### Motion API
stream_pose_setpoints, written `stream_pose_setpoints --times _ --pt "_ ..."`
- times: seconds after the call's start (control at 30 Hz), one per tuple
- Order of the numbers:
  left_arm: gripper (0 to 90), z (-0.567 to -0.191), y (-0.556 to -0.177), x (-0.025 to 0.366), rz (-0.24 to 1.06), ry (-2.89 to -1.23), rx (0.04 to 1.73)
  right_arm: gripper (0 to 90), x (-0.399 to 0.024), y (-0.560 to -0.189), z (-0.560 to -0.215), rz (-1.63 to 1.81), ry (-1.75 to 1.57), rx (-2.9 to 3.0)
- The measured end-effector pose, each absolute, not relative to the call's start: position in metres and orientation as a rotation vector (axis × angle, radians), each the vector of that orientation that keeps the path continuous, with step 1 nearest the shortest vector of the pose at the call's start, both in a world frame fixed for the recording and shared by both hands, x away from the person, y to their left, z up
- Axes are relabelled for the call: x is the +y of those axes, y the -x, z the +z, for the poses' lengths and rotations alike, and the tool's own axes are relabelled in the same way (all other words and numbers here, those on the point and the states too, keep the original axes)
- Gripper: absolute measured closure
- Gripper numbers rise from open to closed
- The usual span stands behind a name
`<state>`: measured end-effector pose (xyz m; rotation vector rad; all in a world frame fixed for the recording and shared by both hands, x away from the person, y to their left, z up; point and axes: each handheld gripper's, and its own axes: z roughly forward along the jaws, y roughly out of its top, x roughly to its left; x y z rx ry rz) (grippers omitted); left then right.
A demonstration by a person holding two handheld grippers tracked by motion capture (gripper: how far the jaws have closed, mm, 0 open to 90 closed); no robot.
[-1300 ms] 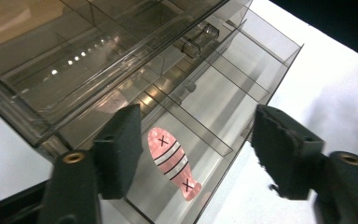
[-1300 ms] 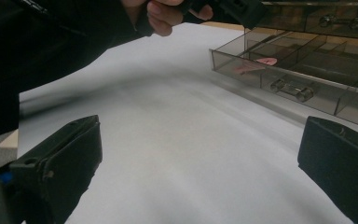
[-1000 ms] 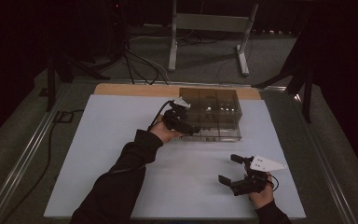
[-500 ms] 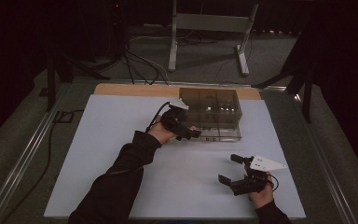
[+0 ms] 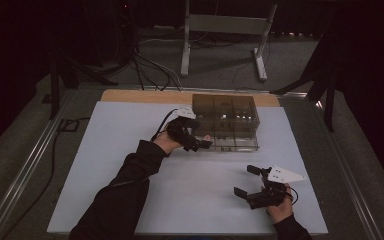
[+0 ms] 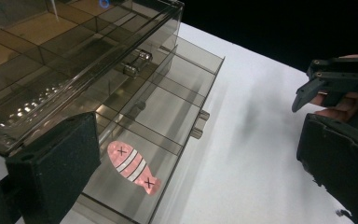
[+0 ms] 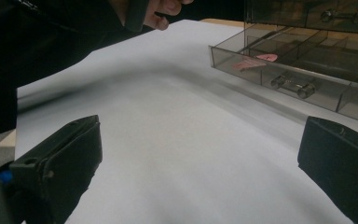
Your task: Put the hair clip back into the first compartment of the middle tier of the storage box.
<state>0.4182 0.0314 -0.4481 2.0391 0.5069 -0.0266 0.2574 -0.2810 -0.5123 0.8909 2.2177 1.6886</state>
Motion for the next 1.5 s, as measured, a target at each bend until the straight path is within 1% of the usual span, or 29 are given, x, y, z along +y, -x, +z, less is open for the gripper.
stream_pose_setpoints --times 0.43,0.97,1.5 --pt "0.4 -0.440 -0.410 0.042 -0.015 -2.039 0.489 0.0 -0.278 -0.258 -0.512 1.681 -0.878 2.228" --pt "0.4 -0.430 -0.397 0.067 0.046 -2.054 0.487 0.0 -0.278 -0.258 -0.512 1.674 -0.880 2.231" --pt "0.5 -0.432 -0.380 0.114 0.090 -2.026 0.544 0.0 -0.277 -0.258 -0.512 1.660 -0.876 2.236"
